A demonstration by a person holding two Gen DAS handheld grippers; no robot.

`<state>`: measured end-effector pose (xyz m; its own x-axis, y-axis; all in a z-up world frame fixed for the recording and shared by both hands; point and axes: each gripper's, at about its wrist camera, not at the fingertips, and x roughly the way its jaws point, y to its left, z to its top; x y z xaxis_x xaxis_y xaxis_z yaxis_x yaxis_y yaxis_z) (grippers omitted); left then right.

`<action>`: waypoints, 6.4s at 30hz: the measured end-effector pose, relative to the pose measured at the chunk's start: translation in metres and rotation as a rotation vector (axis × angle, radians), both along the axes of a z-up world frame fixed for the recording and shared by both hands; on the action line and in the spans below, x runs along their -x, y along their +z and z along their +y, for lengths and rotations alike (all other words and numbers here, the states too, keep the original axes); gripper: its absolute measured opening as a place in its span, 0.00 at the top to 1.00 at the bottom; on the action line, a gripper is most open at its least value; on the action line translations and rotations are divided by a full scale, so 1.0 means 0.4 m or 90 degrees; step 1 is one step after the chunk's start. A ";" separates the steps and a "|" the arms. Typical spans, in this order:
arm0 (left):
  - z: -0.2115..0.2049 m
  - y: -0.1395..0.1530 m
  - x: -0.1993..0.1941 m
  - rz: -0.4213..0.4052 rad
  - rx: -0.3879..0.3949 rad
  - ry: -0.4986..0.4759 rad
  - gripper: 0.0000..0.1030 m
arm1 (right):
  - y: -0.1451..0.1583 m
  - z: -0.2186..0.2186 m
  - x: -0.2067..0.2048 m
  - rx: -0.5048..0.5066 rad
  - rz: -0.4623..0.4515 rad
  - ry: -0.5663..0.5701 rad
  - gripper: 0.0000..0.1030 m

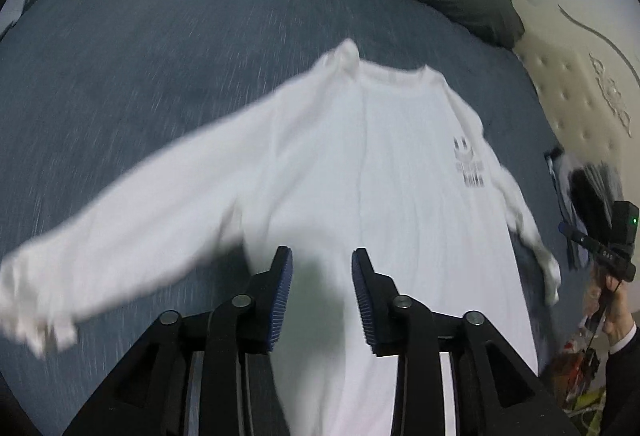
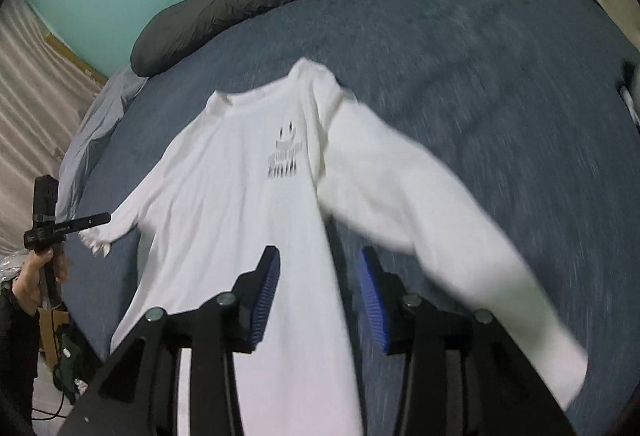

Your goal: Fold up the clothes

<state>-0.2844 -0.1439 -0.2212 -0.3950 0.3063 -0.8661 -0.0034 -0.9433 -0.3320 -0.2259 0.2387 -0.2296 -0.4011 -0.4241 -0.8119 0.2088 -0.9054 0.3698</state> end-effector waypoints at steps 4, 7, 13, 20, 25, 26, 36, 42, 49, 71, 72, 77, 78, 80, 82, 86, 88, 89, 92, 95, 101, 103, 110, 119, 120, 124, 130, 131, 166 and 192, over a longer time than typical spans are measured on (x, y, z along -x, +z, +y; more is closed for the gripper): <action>-0.014 -0.015 0.158 0.010 0.000 0.005 0.62 | -0.025 -0.042 0.143 -0.011 0.015 0.010 0.53; -0.016 -0.048 0.264 0.009 0.006 0.009 0.62 | -0.057 -0.072 0.239 -0.016 0.019 0.014 0.53; -0.004 -0.099 0.427 0.010 0.004 0.007 0.60 | -0.100 -0.147 0.427 -0.049 0.041 0.035 0.53; 0.046 -0.143 0.553 0.011 -0.002 -0.011 0.57 | -0.129 -0.226 0.604 -0.080 0.058 0.054 0.52; 0.063 -0.164 0.595 0.019 -0.014 -0.023 0.57 | -0.168 -0.289 0.685 -0.128 0.063 0.087 0.52; 0.066 -0.167 0.601 0.019 -0.016 -0.025 0.57 | -0.178 -0.299 0.698 -0.132 0.063 0.096 0.52; 0.083 -0.198 0.615 0.028 0.009 -0.044 0.95 | -0.235 -0.350 0.738 -0.153 0.079 0.135 0.93; 0.078 -0.125 0.638 0.060 0.044 -0.029 0.96 | -0.178 -0.336 0.732 -0.144 0.148 0.120 0.96; 0.067 -0.036 0.744 0.078 0.079 0.006 0.96 | -0.092 -0.332 0.786 -0.145 0.197 0.079 0.96; 0.086 -0.204 0.829 0.043 0.080 0.040 0.77 | -0.272 -0.327 0.879 -0.146 0.120 0.029 0.90; 0.070 -0.195 0.826 0.042 0.054 0.051 0.64 | -0.263 -0.322 0.882 -0.139 0.123 0.023 0.84; 0.001 -0.121 0.770 0.082 0.000 0.100 0.50 | -0.197 -0.267 0.852 -0.071 0.146 -0.015 0.47; -0.006 -0.107 0.752 0.089 0.004 0.106 0.50 | -0.185 -0.258 0.839 -0.059 0.150 -0.018 0.47; -0.012 -0.078 0.698 0.103 0.014 0.108 0.50 | -0.160 -0.238 0.813 -0.034 0.157 -0.025 0.47; -0.014 -0.055 0.626 0.112 0.015 0.100 0.50 | -0.141 -0.213 0.773 -0.011 0.157 -0.031 0.46; -0.015 -0.060 0.487 0.098 0.002 0.100 0.49 | -0.128 -0.160 0.667 0.023 0.145 -0.047 0.46; -0.011 -0.074 0.409 0.089 -0.003 0.101 0.50 | -0.128 -0.129 0.599 0.037 0.134 -0.061 0.46; -0.009 -0.081 0.370 0.085 -0.005 0.101 0.49 | -0.130 -0.119 0.570 0.042 0.130 -0.067 0.46; 0.000 -0.104 0.256 0.065 -0.001 0.104 0.49 | -0.134 -0.083 0.457 0.070 0.111 -0.079 0.46; 0.006 -0.126 0.139 0.060 -0.004 0.116 0.49 | -0.151 -0.056 0.350 0.076 0.084 -0.089 0.46; 0.006 -0.161 -0.054 0.051 -0.024 0.151 0.49 | -0.189 0.000 0.152 0.116 0.055 -0.142 0.46; 0.017 -0.168 -0.101 0.048 -0.021 0.144 0.49 | -0.195 0.016 0.102 0.141 0.048 -0.165 0.46; 0.053 -0.143 -0.225 0.021 -0.008 0.083 0.49 | -0.180 0.014 -0.056 0.126 0.022 -0.159 0.46; 0.038 -0.090 -0.404 -0.026 0.023 0.022 0.49 | -0.156 0.000 -0.237 0.007 -0.050 -0.074 0.46; 0.036 -0.092 -0.419 -0.032 0.027 0.021 0.49 | -0.156 -0.001 -0.258 -0.011 -0.060 -0.064 0.46; 0.022 -0.107 -0.480 -0.065 0.029 0.021 0.49 | -0.165 0.008 -0.320 -0.039 -0.085 -0.048 0.46; 0.011 -0.118 -0.564 -0.085 0.039 0.018 0.49 | -0.170 0.040 -0.415 -0.067 -0.110 -0.041 0.46; 0.010 -0.121 -0.574 -0.089 0.037 0.018 0.49 | -0.171 0.043 -0.427 -0.073 -0.113 -0.039 0.46; 0.009 -0.241 -0.630 -0.153 -0.036 0.020 0.93 | -0.230 0.075 -0.485 -0.049 -0.140 -0.048 0.97; -0.022 -0.242 -0.647 -0.172 -0.019 -0.009 0.95 | -0.234 0.076 -0.582 -0.097 -0.164 0.026 0.98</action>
